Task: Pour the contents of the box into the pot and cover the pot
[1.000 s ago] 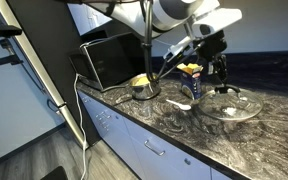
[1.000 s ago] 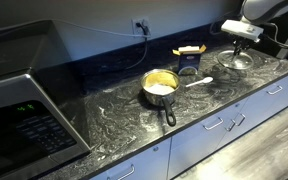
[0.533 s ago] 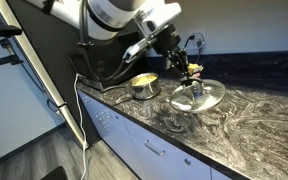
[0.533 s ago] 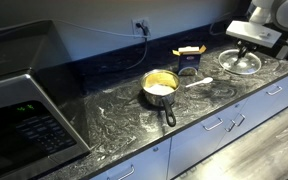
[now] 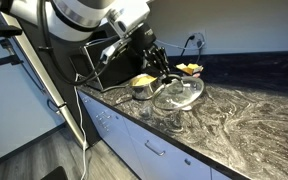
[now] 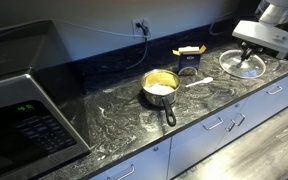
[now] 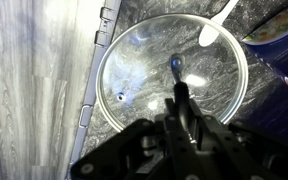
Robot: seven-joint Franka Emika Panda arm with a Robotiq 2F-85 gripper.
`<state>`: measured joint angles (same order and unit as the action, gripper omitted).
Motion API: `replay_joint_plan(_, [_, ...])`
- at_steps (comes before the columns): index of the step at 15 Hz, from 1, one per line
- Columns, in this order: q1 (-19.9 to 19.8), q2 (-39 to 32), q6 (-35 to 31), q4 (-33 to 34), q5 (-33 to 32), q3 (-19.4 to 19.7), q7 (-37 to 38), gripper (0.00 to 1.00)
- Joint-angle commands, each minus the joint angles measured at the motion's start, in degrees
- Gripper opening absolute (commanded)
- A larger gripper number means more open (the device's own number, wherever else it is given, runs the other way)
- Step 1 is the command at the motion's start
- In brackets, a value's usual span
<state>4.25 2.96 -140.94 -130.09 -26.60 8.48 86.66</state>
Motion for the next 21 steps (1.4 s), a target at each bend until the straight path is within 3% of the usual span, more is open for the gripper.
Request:
replay_joint_plan(1, [-3.07, 1.38, -5.35, -1.73, -2.17, -3.68, -3.02, 0.04])
replay_joint_plan(6, [-3.03, 6.14, -11.98, -5.67, 5.64, -6.20, -20.76, 0.04])
replay_joint_plan(13, [0.63, 8.34, -7.53, -2.14, 26.27, -10.15, -52.32, 0.04])
replay_joint_plan(16, [1.62, 6.62, -4.23, 1.60, 29.68, -12.10, -62.41, 0.04])
replay_joint_plan(21, [2.90, 2.91, 1.52, 8.35, 28.18, -15.00, -74.29, 0.04])
